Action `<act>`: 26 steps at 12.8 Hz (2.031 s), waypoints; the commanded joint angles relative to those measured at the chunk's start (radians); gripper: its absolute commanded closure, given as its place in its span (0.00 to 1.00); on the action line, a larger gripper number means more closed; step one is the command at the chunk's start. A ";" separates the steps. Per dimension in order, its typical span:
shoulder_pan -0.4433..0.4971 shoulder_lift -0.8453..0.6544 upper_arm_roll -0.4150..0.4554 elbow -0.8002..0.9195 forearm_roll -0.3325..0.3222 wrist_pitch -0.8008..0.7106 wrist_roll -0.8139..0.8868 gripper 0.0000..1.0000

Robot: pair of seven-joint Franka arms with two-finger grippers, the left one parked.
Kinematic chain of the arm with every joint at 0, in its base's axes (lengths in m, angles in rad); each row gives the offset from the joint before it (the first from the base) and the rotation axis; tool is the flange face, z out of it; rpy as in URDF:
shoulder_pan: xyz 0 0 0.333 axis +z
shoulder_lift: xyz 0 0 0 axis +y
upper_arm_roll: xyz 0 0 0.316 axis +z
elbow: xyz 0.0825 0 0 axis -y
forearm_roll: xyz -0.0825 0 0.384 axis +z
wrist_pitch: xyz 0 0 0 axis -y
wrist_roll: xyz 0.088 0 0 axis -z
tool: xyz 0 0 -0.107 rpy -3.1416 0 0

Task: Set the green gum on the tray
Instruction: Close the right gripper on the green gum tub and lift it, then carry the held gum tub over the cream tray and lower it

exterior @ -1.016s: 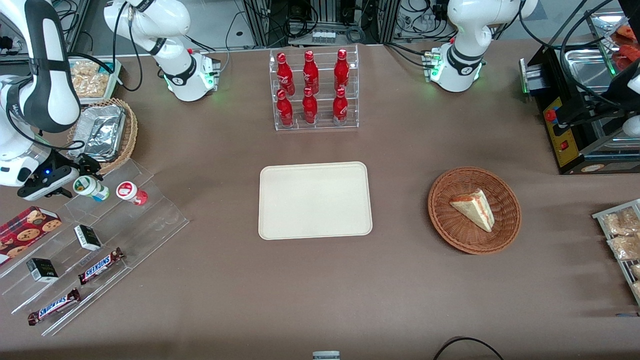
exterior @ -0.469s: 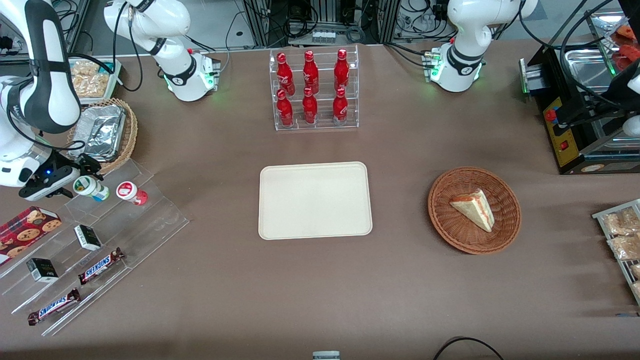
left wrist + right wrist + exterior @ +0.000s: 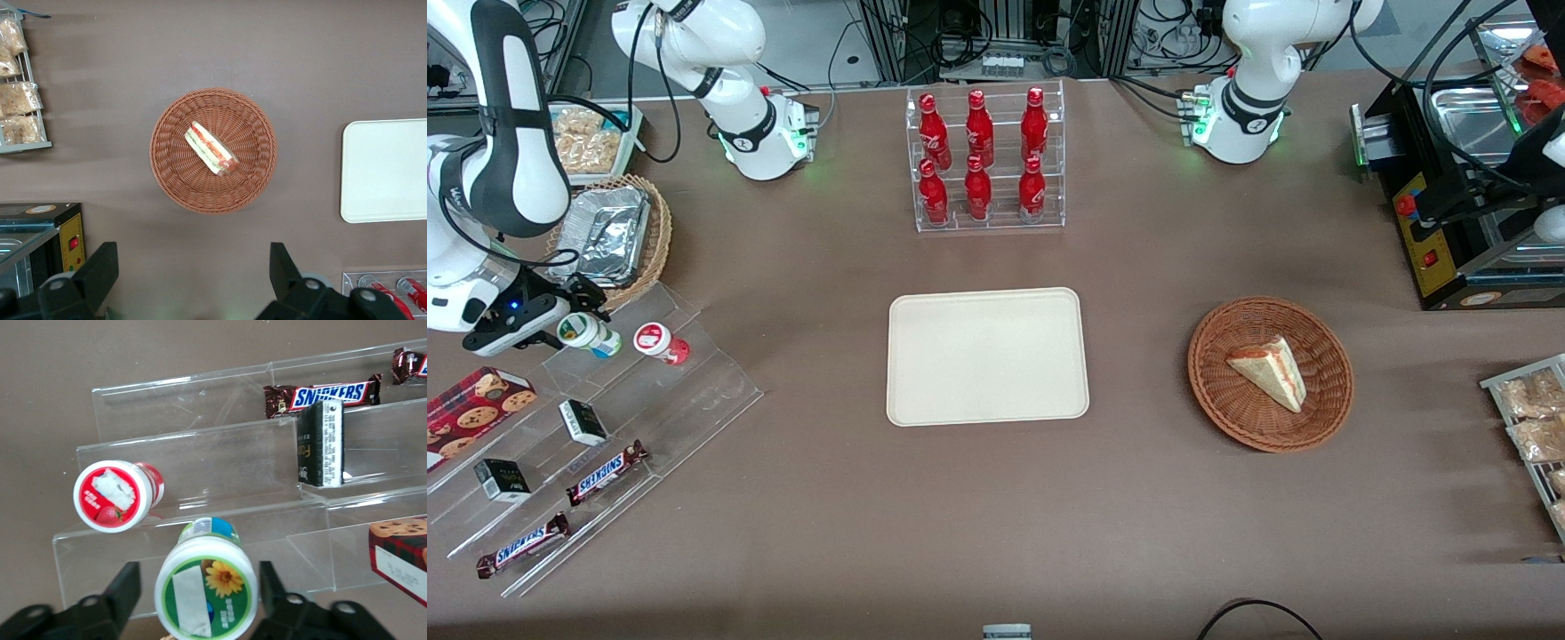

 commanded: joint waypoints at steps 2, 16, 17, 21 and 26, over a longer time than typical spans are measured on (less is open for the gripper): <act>0.007 -0.008 -0.005 0.021 0.018 -0.049 -0.008 1.00; 0.461 -0.001 0.006 0.414 0.024 -0.559 0.640 1.00; 0.516 0.012 0.006 0.431 0.042 -0.557 0.747 1.00; 0.708 0.180 0.006 0.581 0.089 -0.530 1.088 1.00; 0.875 0.347 0.006 0.618 0.112 -0.319 1.391 1.00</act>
